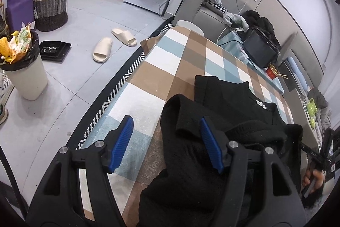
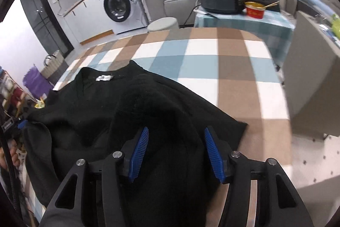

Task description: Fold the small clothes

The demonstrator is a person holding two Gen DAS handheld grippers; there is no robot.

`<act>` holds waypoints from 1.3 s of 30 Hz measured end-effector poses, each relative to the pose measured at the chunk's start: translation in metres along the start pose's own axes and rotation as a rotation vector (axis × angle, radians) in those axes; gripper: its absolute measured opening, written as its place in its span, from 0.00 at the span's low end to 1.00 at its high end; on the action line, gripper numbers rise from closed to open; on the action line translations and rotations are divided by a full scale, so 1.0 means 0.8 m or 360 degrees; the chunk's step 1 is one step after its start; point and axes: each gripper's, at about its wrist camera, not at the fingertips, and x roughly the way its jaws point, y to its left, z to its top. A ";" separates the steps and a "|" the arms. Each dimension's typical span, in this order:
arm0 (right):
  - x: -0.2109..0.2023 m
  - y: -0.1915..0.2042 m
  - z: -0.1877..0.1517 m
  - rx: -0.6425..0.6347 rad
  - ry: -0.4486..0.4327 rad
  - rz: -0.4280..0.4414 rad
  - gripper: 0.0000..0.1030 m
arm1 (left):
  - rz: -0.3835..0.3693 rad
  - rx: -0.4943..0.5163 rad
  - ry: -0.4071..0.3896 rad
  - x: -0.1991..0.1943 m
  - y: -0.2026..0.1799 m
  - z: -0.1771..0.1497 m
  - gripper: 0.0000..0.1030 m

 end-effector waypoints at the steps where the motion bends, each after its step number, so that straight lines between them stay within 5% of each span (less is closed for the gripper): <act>1: 0.006 -0.004 0.003 0.0010 -0.0004 0.0033 0.47 | 0.0000 -0.0003 0.0002 0.001 0.000 0.000 0.60; 2: 0.009 -0.005 0.004 0.0027 -0.0002 0.0042 0.15 | 0.0002 -0.0004 0.0004 0.001 0.000 0.000 0.60; 3: 0.009 -0.006 0.005 0.0045 -0.0006 0.0071 0.05 | 0.0008 -0.0007 0.0002 0.001 0.000 -0.001 0.60; 7: -0.041 -0.007 0.004 0.0106 -0.0280 0.0215 0.04 | 0.0020 -0.0023 -0.0019 -0.005 0.004 0.001 0.60; 11: -0.085 -0.045 -0.003 0.0443 -0.0468 0.0055 0.04 | 0.0026 -0.0059 -0.0054 -0.009 0.008 0.006 0.62; 14: -0.051 -0.078 -0.007 0.0672 -0.0190 -0.0100 0.05 | 0.0010 -0.0096 -0.0036 -0.003 0.010 0.008 0.65; 17: -0.033 -0.089 -0.013 0.0735 -0.0090 -0.0124 0.11 | -0.0011 -0.0089 -0.0012 0.002 0.005 0.006 0.65; 19: -0.038 -0.088 -0.015 0.0728 -0.0115 -0.0110 0.37 | -0.0016 -0.0044 0.0007 0.006 -0.003 0.005 0.65; 20: -0.041 -0.087 -0.016 0.0720 -0.0142 -0.0100 0.42 | -0.0021 -0.0017 0.0011 0.008 -0.009 0.005 0.65; 28: -0.065 -0.070 -0.030 0.0599 -0.0178 -0.0115 0.50 | 0.0039 0.0339 0.0010 0.037 -0.069 0.013 0.68; 31: -0.068 -0.066 -0.037 0.0599 -0.0169 -0.0103 0.50 | 0.0120 0.0566 0.0146 0.068 -0.103 0.013 0.68; 35: -0.065 -0.067 -0.039 0.0640 -0.0153 -0.0122 0.50 | -0.0094 0.0485 0.0131 0.084 -0.118 0.032 0.61; 37: -0.065 -0.067 -0.038 0.0661 -0.0162 -0.0127 0.50 | -0.0087 0.0397 -0.0040 0.082 -0.118 0.049 0.61; 39: -0.066 -0.064 -0.038 0.0634 -0.0169 -0.0168 0.50 | -0.0043 0.0327 -0.0062 0.087 -0.114 0.058 0.61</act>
